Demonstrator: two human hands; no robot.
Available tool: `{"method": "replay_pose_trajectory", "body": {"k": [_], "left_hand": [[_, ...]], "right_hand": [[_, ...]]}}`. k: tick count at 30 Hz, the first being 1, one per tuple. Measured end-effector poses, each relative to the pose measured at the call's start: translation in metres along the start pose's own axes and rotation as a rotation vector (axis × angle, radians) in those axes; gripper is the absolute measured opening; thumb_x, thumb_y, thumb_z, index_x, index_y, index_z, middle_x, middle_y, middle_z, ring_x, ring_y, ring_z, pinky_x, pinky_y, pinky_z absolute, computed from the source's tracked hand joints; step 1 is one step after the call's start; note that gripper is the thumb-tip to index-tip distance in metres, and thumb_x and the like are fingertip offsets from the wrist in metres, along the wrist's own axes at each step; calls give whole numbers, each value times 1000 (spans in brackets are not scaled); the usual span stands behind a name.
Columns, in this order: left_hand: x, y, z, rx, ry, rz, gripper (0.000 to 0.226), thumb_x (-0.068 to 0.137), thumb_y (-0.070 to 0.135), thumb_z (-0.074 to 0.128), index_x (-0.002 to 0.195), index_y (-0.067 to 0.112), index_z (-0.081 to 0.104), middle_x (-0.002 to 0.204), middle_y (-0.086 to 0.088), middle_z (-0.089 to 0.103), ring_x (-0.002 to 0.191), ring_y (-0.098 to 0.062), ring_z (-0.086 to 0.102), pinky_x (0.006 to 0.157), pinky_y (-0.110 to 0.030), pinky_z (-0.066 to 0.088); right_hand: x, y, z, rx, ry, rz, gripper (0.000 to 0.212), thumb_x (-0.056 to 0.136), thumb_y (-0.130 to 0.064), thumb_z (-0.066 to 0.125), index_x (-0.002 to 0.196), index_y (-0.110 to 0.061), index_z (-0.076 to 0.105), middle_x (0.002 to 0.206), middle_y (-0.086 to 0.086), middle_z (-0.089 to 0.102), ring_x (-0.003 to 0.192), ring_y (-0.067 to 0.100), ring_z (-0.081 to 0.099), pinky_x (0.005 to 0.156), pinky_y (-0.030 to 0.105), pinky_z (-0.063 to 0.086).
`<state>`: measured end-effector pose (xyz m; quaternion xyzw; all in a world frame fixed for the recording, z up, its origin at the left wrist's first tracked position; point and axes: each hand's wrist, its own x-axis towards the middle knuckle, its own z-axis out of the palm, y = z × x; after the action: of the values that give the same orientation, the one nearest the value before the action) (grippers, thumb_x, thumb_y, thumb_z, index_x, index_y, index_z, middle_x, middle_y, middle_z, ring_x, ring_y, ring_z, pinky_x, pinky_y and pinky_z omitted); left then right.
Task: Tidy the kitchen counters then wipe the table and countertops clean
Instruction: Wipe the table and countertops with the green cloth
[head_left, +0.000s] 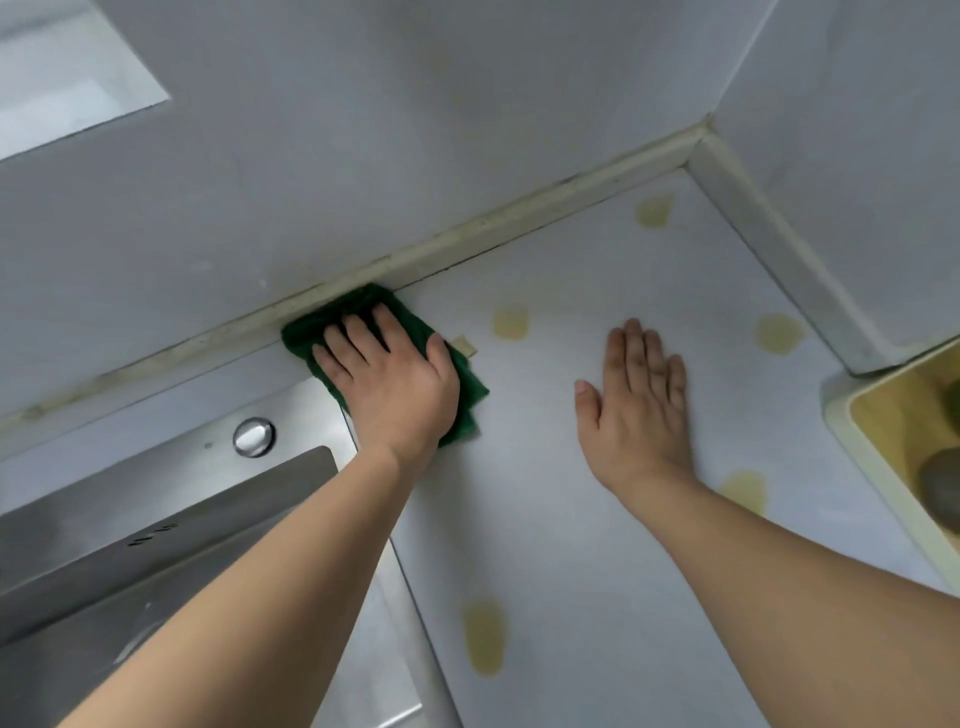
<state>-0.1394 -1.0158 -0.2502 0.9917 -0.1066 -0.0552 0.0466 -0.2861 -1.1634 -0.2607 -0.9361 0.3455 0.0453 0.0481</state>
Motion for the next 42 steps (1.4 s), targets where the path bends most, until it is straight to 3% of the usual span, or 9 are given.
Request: {"method": "replay_pose_trajectory", "body": {"k": [8,13,20,28,35,42], "left_hand": [[-2,-6,2,-44,17,60,69,98,45,27,154,6,17,158,-24,14,146,-41,6,120,-53,-4],[-55,-21,11,-113,36,148,66,100,41,27,156,11,11,163,-16,4,150,-31,-3,121,-46,-4],[-131,-27,16,-97,-3,198,84,82,54,0,157,16,7,164,-11,-6,150,-28,-12,120,-43,-11],[-59,-8,8,-84,9,153,70,97,47,27,158,18,6,165,-9,-3,150,-25,-10,121,-47,-7],[1,23,5,0,57,138,71,94,49,30,154,12,18,156,-17,19,142,-38,13,116,-53,8],[0,25,7,6,50,126,70,97,47,31,155,12,16,158,-19,16,143,-38,11,118,-53,5]], "right_hand": [[1,2,1,-2,16,3,67,99,-44,22,154,-9,6,162,7,-1,149,22,-4,120,42,-5],[-1,2,2,12,17,-15,68,99,-44,21,154,-8,4,162,7,-2,149,22,-4,120,43,-4],[-5,4,-2,28,12,-32,68,100,-45,18,154,-7,3,162,8,-2,149,23,-4,120,44,-3],[-3,1,1,9,29,-33,68,100,-45,16,154,-6,2,162,9,-3,149,23,-5,120,44,-4],[-1,5,6,29,60,-21,68,99,-44,19,154,-8,4,162,8,-2,149,22,-5,120,43,-5],[0,4,3,42,34,-28,68,99,-45,18,154,-8,1,162,8,-5,149,23,-7,119,44,-8]]}}
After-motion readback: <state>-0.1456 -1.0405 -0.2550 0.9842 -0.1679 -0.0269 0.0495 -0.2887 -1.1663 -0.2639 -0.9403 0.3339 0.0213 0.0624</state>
